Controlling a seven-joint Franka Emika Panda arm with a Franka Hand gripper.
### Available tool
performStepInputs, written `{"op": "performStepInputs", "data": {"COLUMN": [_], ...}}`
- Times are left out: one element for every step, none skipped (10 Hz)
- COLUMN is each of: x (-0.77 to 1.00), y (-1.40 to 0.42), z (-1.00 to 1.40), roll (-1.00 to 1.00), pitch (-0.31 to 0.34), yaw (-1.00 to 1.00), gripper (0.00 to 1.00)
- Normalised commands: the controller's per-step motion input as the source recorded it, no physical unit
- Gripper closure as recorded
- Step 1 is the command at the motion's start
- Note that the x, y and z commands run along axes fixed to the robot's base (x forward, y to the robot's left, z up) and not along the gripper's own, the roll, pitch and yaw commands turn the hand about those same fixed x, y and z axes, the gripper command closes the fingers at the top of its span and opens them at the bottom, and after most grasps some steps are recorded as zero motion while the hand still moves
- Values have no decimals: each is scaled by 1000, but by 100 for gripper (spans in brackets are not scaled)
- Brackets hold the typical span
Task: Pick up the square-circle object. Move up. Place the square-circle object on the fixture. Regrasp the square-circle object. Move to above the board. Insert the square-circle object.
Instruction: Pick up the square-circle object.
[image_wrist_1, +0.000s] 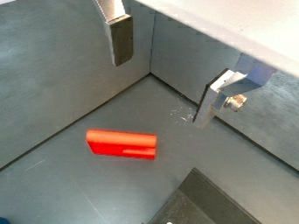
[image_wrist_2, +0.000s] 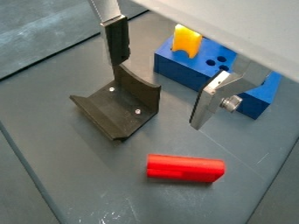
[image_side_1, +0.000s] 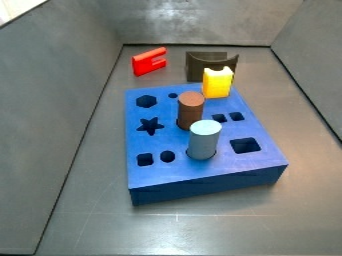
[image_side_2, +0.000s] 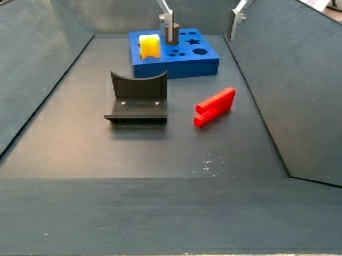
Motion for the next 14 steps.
{"op": "performStepInputs", "data": {"x": [189,0,0,0,-80,-226,-697,-731,-371,-209,-434,-431,-326,-174], "y": [-6,-74,-106,-120,-246,-374,-289,-123,0,31,0,0,0,0], "z": [-217,-609,-771,-829,-1000,-1000,-1000,-1000,-1000,-849,-651,-520,-457,-377], "roll": [-29,-36,0,0,0,0,0,-9,-33,0,0,0,0,0], "pitch": [-31,-26,-101,-61,-7,-23,-3,-27,-44,0,-51,-59,-70,-90], "yaw": [-46,-854,-869,-854,-751,-554,-363,-323,-426,-520,-537,-469,-323,-54], "gripper": [0,0,0,0,0,0,0,0,0,0,0,0,0,0]}}
